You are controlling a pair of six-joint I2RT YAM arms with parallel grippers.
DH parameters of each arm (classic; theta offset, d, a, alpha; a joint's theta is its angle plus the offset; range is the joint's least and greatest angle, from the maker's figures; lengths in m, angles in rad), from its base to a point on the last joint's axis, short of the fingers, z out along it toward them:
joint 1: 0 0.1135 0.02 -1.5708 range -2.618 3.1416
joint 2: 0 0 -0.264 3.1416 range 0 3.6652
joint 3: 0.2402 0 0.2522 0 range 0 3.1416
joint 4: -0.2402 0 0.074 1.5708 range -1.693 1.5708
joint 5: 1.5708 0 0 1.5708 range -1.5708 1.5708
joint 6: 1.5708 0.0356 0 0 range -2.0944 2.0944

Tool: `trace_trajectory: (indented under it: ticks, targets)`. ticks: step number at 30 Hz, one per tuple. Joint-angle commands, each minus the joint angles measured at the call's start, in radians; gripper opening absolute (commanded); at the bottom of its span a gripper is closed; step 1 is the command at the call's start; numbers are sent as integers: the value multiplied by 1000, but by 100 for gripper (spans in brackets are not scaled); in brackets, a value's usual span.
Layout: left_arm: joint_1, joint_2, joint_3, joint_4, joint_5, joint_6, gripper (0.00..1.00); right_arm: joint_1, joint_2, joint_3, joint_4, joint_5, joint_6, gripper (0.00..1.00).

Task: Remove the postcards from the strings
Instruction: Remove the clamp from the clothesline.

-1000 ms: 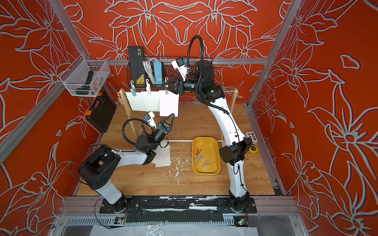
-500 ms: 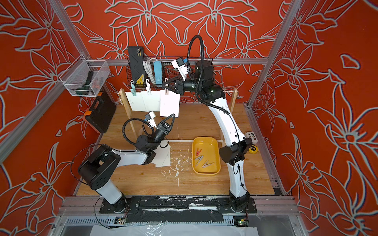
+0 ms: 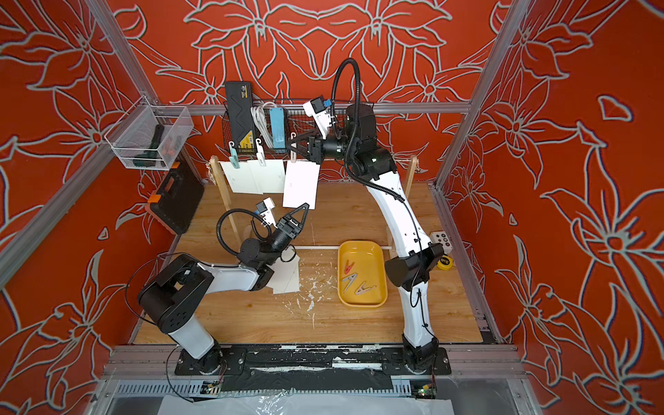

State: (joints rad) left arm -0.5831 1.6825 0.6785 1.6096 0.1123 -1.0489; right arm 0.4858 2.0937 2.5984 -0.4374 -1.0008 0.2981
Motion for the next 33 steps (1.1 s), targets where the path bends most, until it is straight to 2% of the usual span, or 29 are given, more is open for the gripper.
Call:
trace_trajectory:
  ticks: [1, 22, 33]
  targets:
    - [-5, -10, -17, 226, 24, 1, 0, 7, -19, 32, 32, 22, -15, 25]
    - [-45, -30, -165, 225, 88, -32, 0, -2, -122, -14, 24, 105, -72, 25]
    - [-47, -63, -283, 225, 66, -29, 0, -4, -163, -94, -1, 119, -101, 25]
